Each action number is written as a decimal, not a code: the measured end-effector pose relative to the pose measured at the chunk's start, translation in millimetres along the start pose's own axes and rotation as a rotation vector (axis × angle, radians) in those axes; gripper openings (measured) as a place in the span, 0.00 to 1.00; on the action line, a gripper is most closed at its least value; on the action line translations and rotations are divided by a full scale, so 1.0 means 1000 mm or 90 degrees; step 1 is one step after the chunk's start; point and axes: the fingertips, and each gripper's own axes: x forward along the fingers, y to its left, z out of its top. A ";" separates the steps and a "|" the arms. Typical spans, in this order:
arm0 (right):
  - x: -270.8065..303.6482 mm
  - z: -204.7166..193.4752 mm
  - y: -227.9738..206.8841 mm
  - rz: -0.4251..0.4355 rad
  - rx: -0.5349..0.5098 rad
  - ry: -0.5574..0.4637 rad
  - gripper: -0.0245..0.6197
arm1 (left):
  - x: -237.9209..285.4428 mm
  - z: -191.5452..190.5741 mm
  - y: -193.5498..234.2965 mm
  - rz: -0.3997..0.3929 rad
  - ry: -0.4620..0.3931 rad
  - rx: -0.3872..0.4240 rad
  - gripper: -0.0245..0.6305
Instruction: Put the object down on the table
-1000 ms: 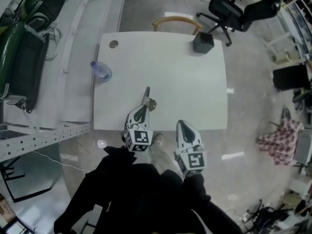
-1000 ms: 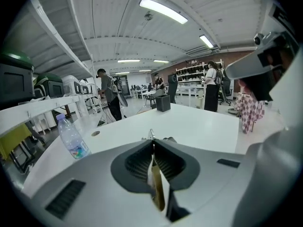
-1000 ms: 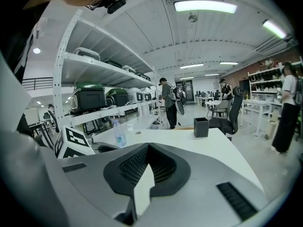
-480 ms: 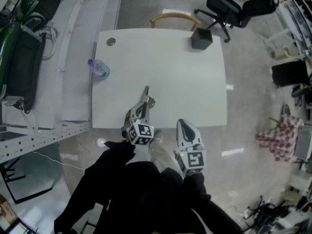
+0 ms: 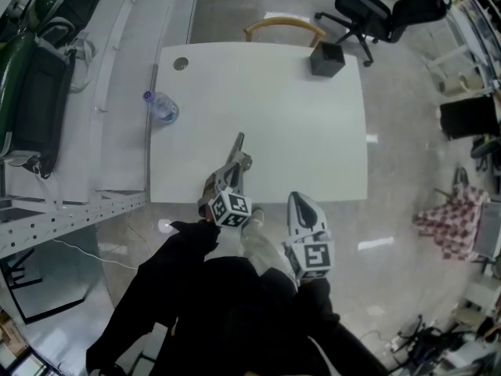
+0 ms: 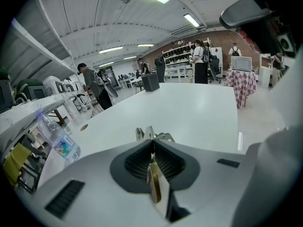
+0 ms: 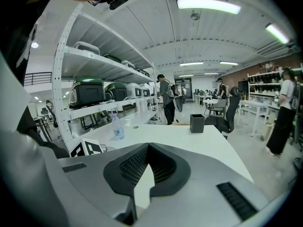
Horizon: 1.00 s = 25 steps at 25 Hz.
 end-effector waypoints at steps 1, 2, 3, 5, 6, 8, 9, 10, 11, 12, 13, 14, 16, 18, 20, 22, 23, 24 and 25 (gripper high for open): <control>0.000 -0.001 0.000 -0.001 0.000 0.000 0.03 | 0.001 -0.001 -0.002 -0.003 0.002 0.007 0.06; -0.001 -0.001 0.000 -0.001 0.001 0.000 0.03 | 0.003 -0.001 -0.005 -0.007 0.003 0.013 0.07; -0.001 -0.001 0.000 -0.002 0.002 -0.001 0.03 | 0.004 -0.001 -0.007 -0.011 0.004 0.018 0.07; -0.002 -0.001 0.000 -0.001 0.002 -0.001 0.03 | 0.006 0.000 -0.009 -0.016 0.003 0.021 0.07; -0.002 -0.001 0.001 0.000 0.002 -0.001 0.03 | 0.007 0.000 -0.009 -0.018 0.002 0.020 0.07; -0.003 -0.001 0.001 0.001 0.003 -0.002 0.03 | 0.008 0.000 -0.010 -0.023 0.005 0.022 0.08; -0.003 -0.001 0.002 0.002 0.003 -0.002 0.03 | 0.008 -0.001 -0.012 -0.027 0.008 0.026 0.08; -0.004 -0.002 0.002 0.002 0.002 -0.002 0.03 | 0.009 -0.001 -0.014 -0.031 0.010 0.030 0.08; -0.004 -0.002 0.002 0.003 0.002 -0.002 0.03 | 0.009 -0.001 -0.015 -0.033 0.012 0.034 0.09; -0.004 -0.003 0.002 0.004 0.001 -0.002 0.03 | 0.010 -0.001 -0.016 -0.034 0.013 0.034 0.10; -0.004 -0.003 0.003 0.005 0.000 -0.002 0.03 | 0.010 -0.001 -0.016 -0.035 0.012 0.031 0.10; -0.004 -0.003 0.003 0.007 0.000 -0.002 0.03 | 0.010 -0.002 -0.016 -0.037 0.012 0.025 0.10; -0.005 -0.003 0.004 0.008 0.000 -0.002 0.03 | 0.011 -0.002 -0.016 -0.049 0.012 0.004 0.11; -0.006 -0.003 0.004 0.008 0.002 -0.002 0.03 | 0.012 -0.004 -0.020 -0.072 0.013 -0.020 0.12; -0.008 -0.004 0.003 0.012 0.011 -0.002 0.03 | 0.012 -0.004 -0.025 -0.094 0.013 -0.041 0.18; -0.008 -0.002 0.004 0.018 0.022 -0.006 0.03 | 0.009 -0.003 -0.025 -0.102 0.010 -0.062 0.22; -0.009 0.000 0.004 0.019 0.024 -0.009 0.03 | 0.006 -0.002 -0.024 -0.102 0.007 -0.071 0.23; -0.010 0.001 0.003 0.018 0.025 -0.011 0.03 | 0.003 -0.001 -0.023 -0.101 0.003 -0.079 0.23; -0.011 0.003 0.003 0.018 0.025 -0.013 0.03 | -0.001 0.001 -0.022 -0.101 -0.002 -0.085 0.23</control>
